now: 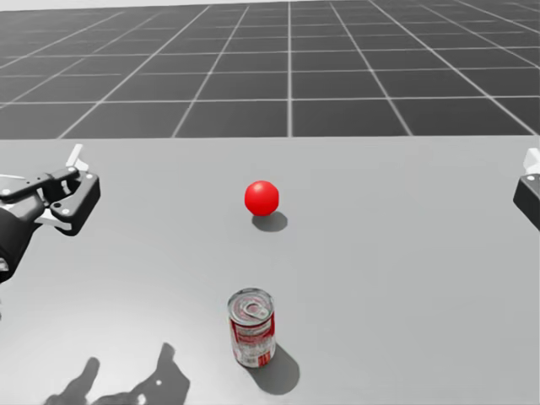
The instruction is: Watch the red light. When it turns green, pick up the object.
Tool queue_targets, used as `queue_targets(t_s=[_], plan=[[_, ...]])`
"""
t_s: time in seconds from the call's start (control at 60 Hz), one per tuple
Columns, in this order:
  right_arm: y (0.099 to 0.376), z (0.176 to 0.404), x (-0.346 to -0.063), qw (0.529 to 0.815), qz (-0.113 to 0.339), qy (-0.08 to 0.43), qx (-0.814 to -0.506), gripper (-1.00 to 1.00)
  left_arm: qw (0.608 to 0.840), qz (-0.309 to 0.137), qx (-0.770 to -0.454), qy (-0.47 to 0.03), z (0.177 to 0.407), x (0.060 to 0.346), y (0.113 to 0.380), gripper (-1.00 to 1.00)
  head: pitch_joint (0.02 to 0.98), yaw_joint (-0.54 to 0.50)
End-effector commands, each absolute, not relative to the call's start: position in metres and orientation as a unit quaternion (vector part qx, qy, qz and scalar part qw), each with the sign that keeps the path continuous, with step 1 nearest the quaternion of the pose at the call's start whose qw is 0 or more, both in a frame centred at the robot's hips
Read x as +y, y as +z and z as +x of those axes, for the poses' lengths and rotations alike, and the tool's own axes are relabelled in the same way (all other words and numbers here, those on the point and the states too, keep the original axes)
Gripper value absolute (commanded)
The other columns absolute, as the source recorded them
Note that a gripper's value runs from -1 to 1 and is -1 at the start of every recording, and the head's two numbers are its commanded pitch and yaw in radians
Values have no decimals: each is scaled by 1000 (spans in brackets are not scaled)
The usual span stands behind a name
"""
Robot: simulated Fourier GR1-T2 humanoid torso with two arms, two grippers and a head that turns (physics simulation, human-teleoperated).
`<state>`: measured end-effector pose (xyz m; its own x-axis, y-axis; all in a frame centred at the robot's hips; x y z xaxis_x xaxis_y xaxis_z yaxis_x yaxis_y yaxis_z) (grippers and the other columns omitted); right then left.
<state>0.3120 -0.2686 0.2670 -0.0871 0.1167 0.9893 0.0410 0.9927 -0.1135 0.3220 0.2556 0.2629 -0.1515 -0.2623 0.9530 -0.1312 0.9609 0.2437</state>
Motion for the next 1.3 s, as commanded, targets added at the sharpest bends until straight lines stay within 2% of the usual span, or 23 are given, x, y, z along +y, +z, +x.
queue_targets(t_s=[0.017,1.0,1.133,1.3], plan=[[266,312,-268,674,-56,30,-736,-1000,638,126,-757,-54,321,254,263,-1000,605,51],[266,311,-268,673,-56,32,-737,-1000,639,124,-757,-55,319,252,264,-1000,615,52],[266,311,-268,673,-54,32,-737,-1000,639,124,-757,-56,319,252,263,-1000,643,62],[266,311,-267,674,-53,32,-736,-1000,640,124,-756,-56,319,251,263,-1000,735,77]])
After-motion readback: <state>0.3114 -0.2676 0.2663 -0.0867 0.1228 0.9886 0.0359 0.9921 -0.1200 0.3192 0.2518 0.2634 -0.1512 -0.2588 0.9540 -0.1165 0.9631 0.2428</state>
